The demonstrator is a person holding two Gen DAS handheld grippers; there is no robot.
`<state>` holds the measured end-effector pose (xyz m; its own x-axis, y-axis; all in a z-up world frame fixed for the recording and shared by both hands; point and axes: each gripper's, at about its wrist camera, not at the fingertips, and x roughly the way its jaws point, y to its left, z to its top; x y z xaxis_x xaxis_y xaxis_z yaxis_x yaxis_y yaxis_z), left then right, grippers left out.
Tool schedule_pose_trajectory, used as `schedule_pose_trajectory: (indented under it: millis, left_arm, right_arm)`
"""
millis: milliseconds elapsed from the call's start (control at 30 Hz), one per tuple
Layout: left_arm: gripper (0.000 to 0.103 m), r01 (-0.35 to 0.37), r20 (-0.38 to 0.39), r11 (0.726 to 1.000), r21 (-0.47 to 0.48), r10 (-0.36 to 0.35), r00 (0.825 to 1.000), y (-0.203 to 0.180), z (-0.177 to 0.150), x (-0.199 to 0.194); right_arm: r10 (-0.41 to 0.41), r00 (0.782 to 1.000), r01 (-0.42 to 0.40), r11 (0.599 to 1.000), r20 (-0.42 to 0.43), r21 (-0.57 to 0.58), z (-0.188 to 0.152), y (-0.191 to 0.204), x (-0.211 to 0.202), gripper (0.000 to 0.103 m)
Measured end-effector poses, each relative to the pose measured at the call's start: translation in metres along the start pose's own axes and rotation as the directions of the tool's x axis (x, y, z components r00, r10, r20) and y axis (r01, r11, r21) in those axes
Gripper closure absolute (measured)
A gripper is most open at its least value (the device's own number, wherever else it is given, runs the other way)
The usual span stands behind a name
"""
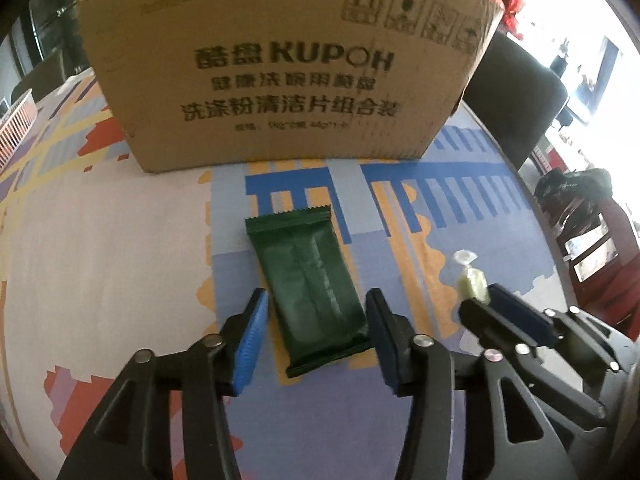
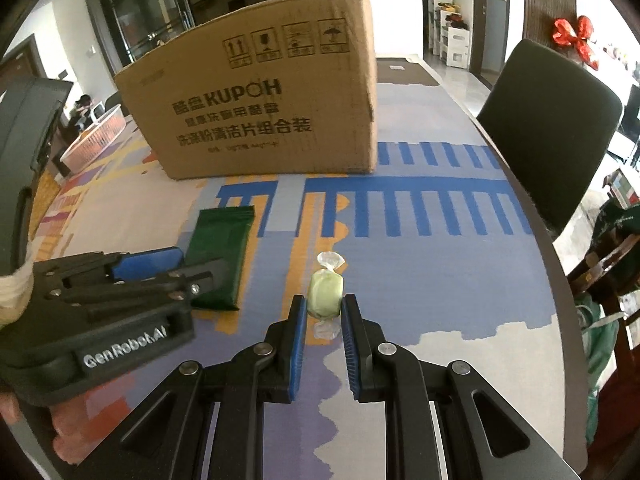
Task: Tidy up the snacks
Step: 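Grasp the dark green packet with the left tool while the right tool grasps the clear wrapped candy, then carry both items over the box and open both tools to drop them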
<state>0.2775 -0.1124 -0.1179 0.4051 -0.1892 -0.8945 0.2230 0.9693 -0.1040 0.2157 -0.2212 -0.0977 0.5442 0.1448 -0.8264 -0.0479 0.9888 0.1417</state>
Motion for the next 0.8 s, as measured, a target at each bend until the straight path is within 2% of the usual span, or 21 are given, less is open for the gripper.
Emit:
schedule_pose_trajectory:
  millis: [100,233,433,800]
  left_arm:
    - [0.045,-0.033,-0.006,0.999,0.010,0.033,0.999,-0.007,0.001,0.007]
    - [0.058,-0.080,0.019,0.996,0.029,0.079,0.997,-0.011,-0.002,0.009]
    - [0.059,0.002,0.001,1.000,-0.020,-0.002,1.000,0.004,-0.003,0.002]
    - [0.059,0.029,0.099,0.999,-0.028,-0.026,0.995,0.019,-0.010,-0.046]
  right_arm:
    - [-0.007,1.000,0.007,1.000,0.002,0.015,0.000,-0.006,-0.001,0.084]
    - [-0.010,1.000,0.010,0.999,0.003,0.030,-0.001,-0.011,-0.001,0.084]
    - [-0.005,1.000,0.005,0.999,0.009,0.033,-0.001,-0.009,-0.003,0.084]
    - [0.015,0.998,-0.016,1.000,0.061,0.013,0.009,0.003,-0.025,0.084]
